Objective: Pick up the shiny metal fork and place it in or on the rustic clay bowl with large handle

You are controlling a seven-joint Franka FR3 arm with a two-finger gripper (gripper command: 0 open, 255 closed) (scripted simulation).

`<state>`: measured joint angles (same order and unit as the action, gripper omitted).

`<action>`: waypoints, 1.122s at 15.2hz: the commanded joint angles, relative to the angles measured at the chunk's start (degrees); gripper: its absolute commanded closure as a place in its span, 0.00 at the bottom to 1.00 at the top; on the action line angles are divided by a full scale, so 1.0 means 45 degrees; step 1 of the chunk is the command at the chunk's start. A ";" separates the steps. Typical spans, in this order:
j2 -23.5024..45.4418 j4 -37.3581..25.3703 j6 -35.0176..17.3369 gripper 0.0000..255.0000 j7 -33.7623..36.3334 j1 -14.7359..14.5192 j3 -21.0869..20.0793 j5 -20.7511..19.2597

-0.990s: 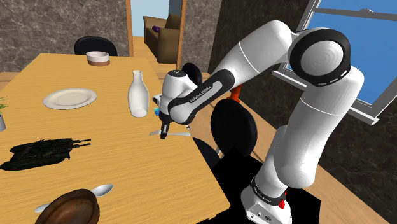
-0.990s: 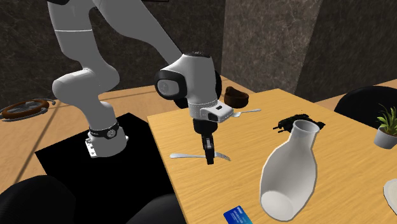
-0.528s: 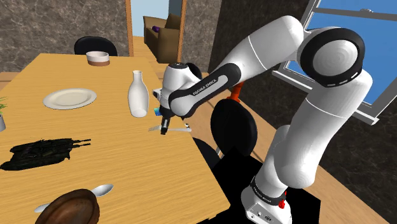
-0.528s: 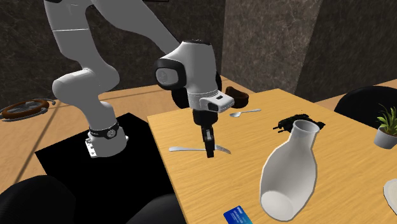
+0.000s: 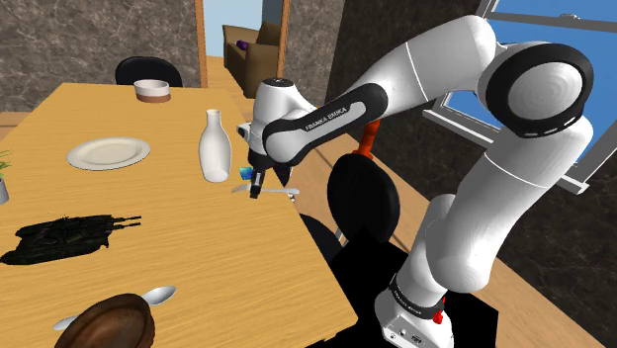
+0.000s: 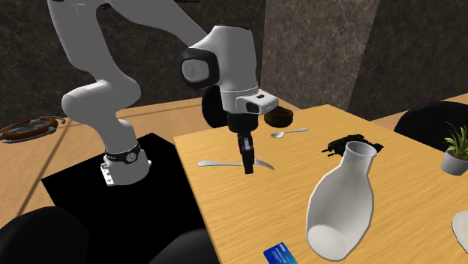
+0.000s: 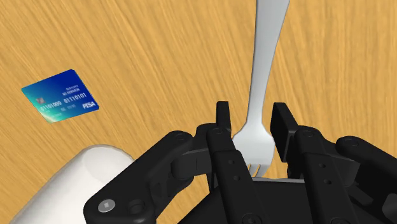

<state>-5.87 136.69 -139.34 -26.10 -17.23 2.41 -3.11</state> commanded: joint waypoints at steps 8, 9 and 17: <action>-0.0830 -0.0768 0.1602 1.00 -0.0052 -0.0015 -0.0018 0.0034; -0.0907 -0.0868 0.1779 1.00 -0.0058 -0.0016 -0.0020 0.0038; -0.1419 -0.1765 0.3188 1.00 -0.0104 -0.0027 -0.0035 0.0067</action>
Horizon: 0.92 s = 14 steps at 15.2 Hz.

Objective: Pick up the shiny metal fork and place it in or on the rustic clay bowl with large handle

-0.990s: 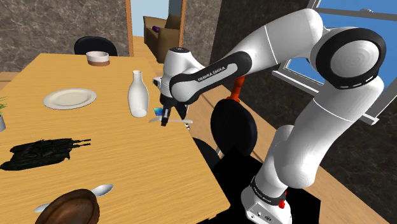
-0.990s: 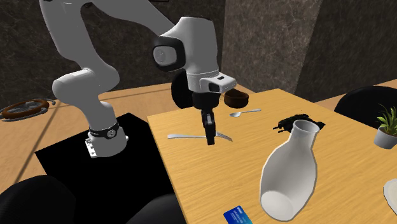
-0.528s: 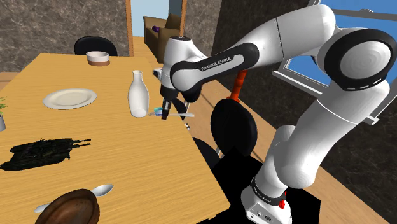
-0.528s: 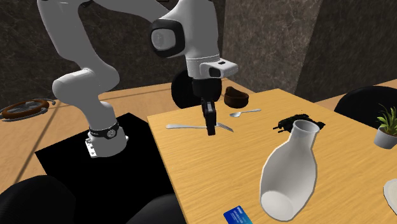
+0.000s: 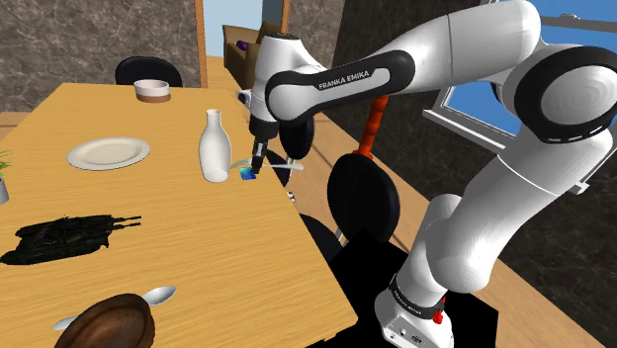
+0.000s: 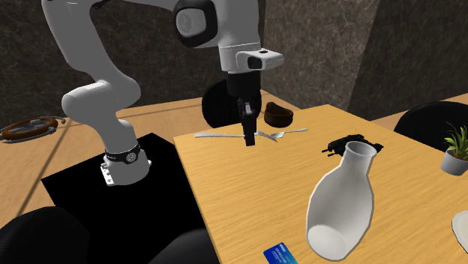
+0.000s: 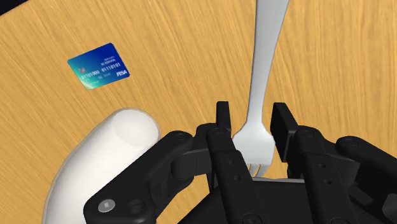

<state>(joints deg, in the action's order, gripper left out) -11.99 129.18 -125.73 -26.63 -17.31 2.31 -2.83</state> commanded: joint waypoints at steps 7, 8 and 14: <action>0.0056 -0.0199 0.0232 1.00 0.2009 -0.0774 -0.1231 -0.0037; 0.0125 -0.0258 0.0237 1.00 0.2343 -0.0901 -0.1432 -0.0050; 0.0807 -0.0913 0.0328 1.00 0.4355 -0.1648 -0.2611 -0.0216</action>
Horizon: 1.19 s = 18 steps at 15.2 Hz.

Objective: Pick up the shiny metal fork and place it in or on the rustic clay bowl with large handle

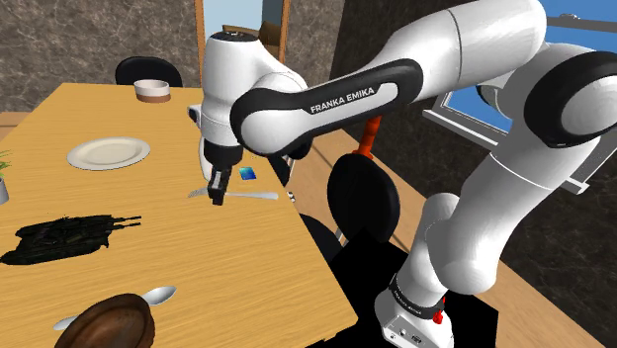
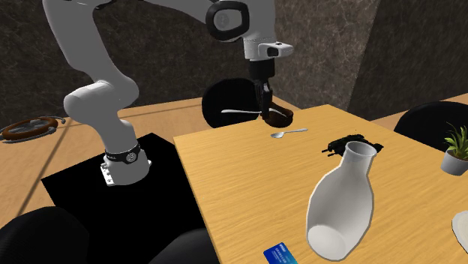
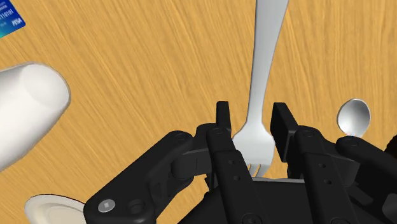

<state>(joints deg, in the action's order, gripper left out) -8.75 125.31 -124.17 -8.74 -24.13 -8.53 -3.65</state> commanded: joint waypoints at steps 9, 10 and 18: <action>0.1936 -0.2031 0.0415 1.00 0.3426 -0.1295 -0.1749 -0.0760; 0.2200 -0.2326 0.0495 1.00 0.3762 -0.1437 -0.1894 -0.0882; 0.4705 -0.5299 0.1449 1.00 0.6301 -0.2837 -0.2753 -0.2072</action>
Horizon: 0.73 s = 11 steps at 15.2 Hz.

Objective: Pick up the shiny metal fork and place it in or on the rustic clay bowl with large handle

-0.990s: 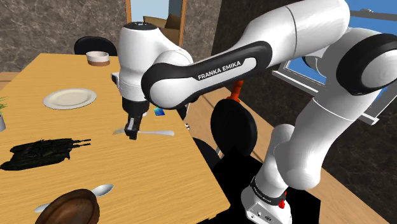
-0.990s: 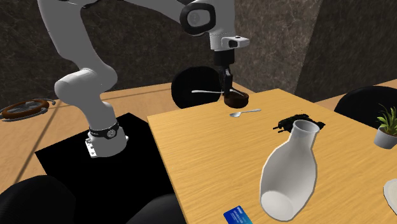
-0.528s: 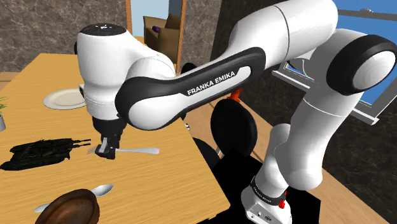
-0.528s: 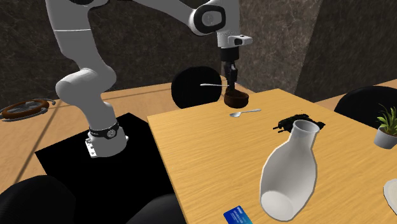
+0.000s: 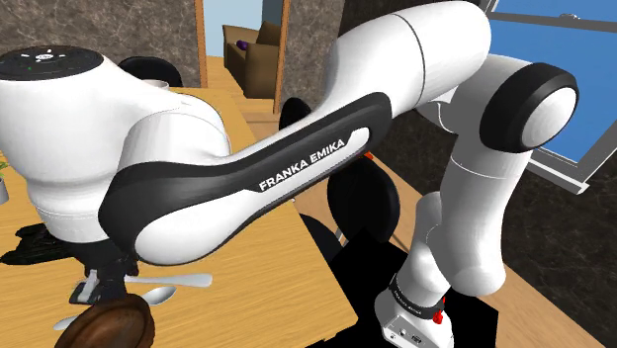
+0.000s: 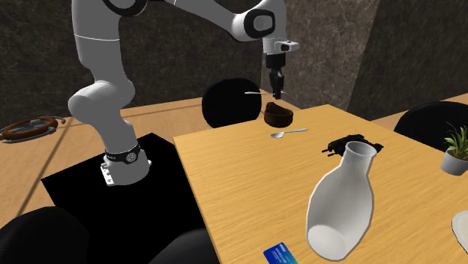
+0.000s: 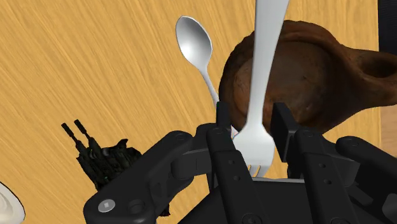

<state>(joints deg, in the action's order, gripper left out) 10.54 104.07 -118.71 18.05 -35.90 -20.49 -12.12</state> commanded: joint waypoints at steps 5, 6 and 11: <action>0.2140 -0.2829 0.1071 1.00 0.1546 -0.1281 -0.0301 -0.0921; 0.2176 -0.2708 0.0920 1.00 0.1579 -0.1284 -0.0283 -0.0947; 0.2396 -0.2159 0.0181 1.00 0.1760 -0.1289 -0.0217 -0.1110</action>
<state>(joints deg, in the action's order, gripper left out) 21.25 93.74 -117.19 25.82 -41.74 -21.52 -17.00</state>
